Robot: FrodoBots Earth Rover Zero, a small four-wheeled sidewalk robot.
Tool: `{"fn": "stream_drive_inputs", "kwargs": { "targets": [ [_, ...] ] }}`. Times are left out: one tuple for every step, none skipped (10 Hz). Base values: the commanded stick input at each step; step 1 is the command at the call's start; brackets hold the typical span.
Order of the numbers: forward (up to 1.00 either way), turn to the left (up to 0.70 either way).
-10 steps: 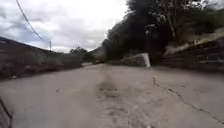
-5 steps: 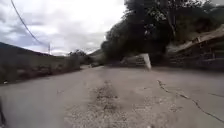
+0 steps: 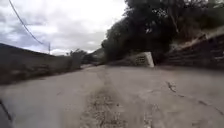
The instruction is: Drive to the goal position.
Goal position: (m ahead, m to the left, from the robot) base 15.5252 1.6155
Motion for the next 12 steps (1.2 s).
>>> {"fn": "stream_drive_inputs", "kwargs": {
  "targets": [
    [0.7,0.0],
    [0.7,0.0],
    [0.7,0.0],
    [0.7,0.0],
    [0.7,0.0],
    [0.7,0.0],
    [0.7,0.0],
    [0.7,0.0],
    [0.7,0.0],
    [0.7,0.0],
    [0.7,0.0],
    [0.7,0.0]
  ]
}}
